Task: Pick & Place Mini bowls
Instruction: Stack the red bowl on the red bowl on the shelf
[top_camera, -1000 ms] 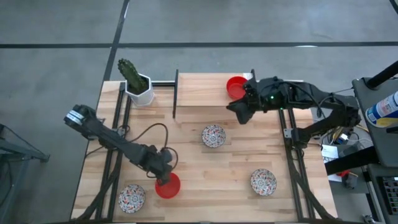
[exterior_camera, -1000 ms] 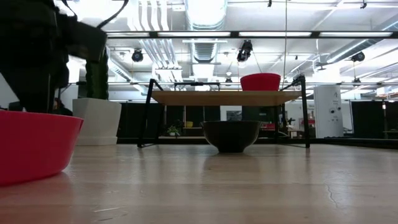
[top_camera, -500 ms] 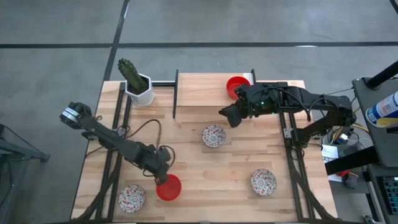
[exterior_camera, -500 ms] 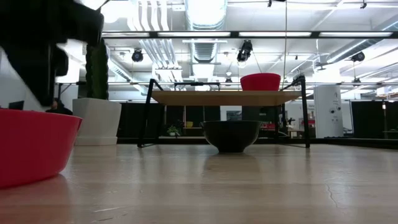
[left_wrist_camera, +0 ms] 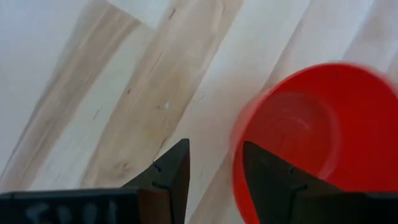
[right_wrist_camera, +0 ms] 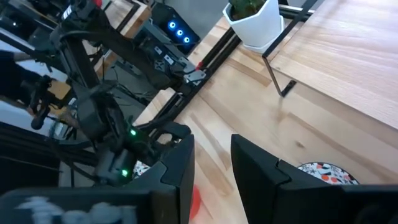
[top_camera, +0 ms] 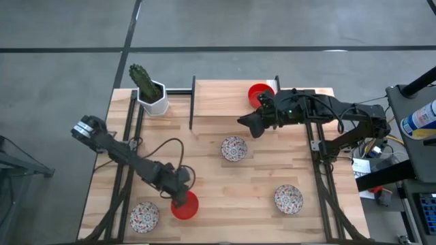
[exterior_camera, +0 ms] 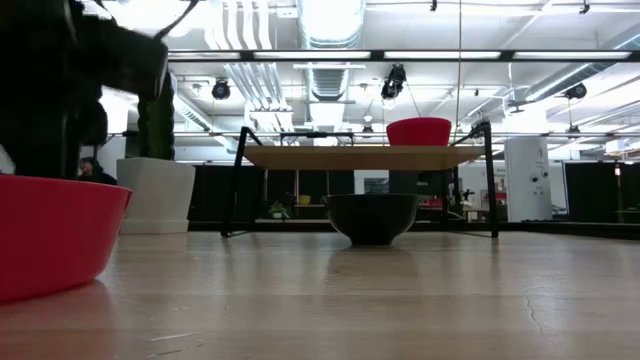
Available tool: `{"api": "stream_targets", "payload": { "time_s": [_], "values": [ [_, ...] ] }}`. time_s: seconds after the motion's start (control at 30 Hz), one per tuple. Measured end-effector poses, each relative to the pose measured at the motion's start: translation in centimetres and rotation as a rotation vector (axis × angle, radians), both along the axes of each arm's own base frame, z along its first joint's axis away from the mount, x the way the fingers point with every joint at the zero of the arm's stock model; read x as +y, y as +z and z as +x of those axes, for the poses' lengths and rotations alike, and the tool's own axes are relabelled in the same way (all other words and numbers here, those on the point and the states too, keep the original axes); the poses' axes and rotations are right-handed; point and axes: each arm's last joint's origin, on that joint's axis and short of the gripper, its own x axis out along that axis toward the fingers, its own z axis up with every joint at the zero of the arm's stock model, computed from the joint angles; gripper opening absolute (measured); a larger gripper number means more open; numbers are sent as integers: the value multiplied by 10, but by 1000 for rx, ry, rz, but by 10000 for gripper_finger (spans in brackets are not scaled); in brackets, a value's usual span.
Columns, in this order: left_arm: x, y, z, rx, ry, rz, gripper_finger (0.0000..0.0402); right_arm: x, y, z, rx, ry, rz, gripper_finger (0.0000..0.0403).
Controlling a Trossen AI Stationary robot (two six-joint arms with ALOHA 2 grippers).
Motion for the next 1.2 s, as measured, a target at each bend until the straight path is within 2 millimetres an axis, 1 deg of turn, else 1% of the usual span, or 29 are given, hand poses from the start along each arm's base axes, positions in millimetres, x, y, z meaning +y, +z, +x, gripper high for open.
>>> {"api": "stream_targets", "payload": {
  "time_s": [0.2, 0.27, 0.37, 0.47, 0.5, 0.63, 0.7, 0.8, 0.93, 1.07, 1.2],
  "values": [
    [-3, -15, 4, 53, -10, 24, 138, 0, 0, 0, 1, 3, -7, 98],
    [-2, -18, 6, 62, -9, 18, 127, 0, 0, 0, 1, 2, -5, 96],
    [-3, -21, 7, 69, -20, 16, 85, 2, 0, 0, 0, 3, 0, 96],
    [-1, -23, 9, 75, -20, 22, 22, 4, -1, 1, 2, 3, 17, 97],
    [-1, -22, 9, 73, -16, 19, 12, 5, -2, 2, 3, -5, 40, 97],
    [8, -15, 12, 48, 21, 20, 3, 12, -7, 6, 14, -22, 160, 94],
    [14, -5, 14, 9, 52, 23, 2, 14, -8, 7, 18, -7, 195, 93],
    [25, 17, 17, -87, 102, 45, 2, 21, -11, 11, 24, -5, 232, 93],
    [52, 51, 19, -185, 208, 196, 1, 35, -23, 24, 66, -9, 218, 93],
    [79, 87, 21, -315, 325, 424, 1, 53, -46, 44, 133, -33, 75, 93],
    [97, 118, 17, -446, 463, 598, 1, 68, -63, 62, 179, -77, -116, 93]
  ]
}}
